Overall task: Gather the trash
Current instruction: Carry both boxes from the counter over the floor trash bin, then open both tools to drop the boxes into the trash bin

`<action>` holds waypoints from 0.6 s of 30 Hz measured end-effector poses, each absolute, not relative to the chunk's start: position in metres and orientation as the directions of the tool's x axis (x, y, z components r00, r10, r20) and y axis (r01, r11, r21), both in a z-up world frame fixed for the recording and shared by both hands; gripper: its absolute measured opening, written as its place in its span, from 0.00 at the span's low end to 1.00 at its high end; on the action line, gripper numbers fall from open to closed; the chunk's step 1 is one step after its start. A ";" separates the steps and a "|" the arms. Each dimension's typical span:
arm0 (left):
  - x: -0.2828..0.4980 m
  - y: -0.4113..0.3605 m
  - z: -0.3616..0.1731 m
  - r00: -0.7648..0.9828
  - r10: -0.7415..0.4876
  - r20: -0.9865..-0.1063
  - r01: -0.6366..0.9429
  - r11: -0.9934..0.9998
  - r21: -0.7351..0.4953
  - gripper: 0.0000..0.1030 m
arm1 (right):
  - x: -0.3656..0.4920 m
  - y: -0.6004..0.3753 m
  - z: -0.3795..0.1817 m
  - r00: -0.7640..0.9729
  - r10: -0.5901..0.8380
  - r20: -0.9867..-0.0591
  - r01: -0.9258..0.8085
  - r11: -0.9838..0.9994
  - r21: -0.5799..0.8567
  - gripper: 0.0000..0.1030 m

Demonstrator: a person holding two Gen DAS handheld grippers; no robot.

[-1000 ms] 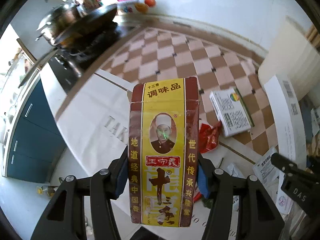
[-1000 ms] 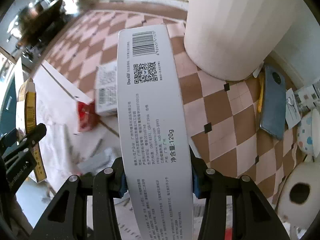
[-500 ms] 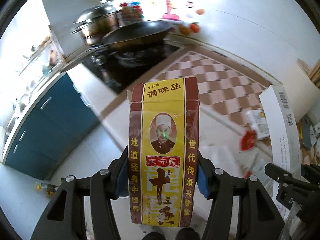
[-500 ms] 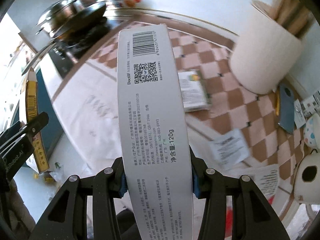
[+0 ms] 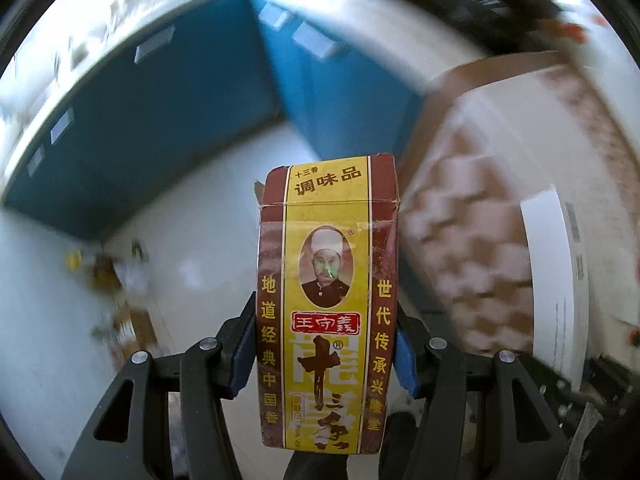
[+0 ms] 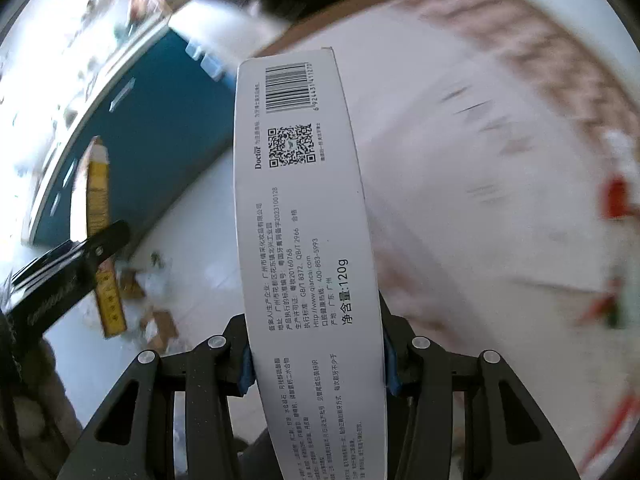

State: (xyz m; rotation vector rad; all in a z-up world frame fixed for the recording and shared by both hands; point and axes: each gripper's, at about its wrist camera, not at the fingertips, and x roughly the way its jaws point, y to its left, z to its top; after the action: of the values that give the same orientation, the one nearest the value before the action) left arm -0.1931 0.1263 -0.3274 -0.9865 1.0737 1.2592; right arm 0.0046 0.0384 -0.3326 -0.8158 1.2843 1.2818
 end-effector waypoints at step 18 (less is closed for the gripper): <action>-0.291 0.223 -0.715 0.246 -0.229 -0.942 -0.967 -0.122 -0.223 0.96 | -0.151 0.145 -0.758 -0.293 -0.280 -0.914 -0.954 0.156 0.258 0.49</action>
State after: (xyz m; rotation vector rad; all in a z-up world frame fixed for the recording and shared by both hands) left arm -0.2912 0.2234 -0.7152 -1.5614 1.1530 0.9704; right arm -0.1512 0.1449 -0.7582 -1.1913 1.7016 1.1641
